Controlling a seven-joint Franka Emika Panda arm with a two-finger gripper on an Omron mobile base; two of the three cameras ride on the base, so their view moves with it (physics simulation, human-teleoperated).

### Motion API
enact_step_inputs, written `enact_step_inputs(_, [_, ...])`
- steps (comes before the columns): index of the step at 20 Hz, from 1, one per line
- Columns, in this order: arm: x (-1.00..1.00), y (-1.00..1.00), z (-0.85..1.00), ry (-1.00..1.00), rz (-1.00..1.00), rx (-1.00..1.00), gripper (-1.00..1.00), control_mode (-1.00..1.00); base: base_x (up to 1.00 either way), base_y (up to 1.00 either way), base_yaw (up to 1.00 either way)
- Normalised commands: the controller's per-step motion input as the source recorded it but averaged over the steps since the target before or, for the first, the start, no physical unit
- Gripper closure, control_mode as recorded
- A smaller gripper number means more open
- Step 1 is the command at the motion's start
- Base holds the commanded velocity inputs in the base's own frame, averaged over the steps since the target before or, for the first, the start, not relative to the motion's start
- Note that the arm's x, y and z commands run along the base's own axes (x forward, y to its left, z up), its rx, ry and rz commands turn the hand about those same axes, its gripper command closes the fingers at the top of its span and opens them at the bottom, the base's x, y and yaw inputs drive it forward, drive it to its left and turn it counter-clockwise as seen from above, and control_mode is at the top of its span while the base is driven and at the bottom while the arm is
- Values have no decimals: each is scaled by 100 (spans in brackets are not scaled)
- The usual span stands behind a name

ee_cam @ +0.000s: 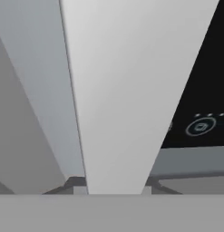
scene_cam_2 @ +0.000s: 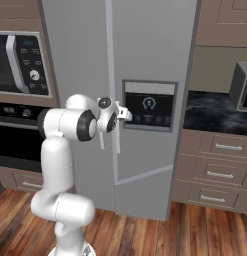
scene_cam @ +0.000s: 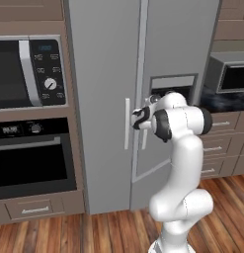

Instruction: Move the hot dog bun to the plate on the dining table and place the condiment next to that plate. Then navigate to the fridge and take the sausage and place it on the plate as well.

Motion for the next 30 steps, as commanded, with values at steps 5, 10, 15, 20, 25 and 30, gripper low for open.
enact_step_inputs(5, [-98, -33, 17, -6, -9, 0, 100, -100, 0, 0, 0])
enact_step_inputs(10, [-100, -35, 32, -3, -13, 0, 100, -100, 0, 0, 0])
enact_step_inputs(15, [-97, -32, 47, 0, -11, 0, 100, -100, 0, 0, 0])
enact_step_inputs(20, [-49, 0, 80, 0, -2, -1, -100, -100, 0, 0, 0])
enact_step_inputs(25, [-44, 31, 87, 4, 1, -9, -100, -100, 0, 0, 0])
enact_step_inputs(30, [-44, 48, 79, 22, 0, -5, -100, -100, 0, 0, 0])
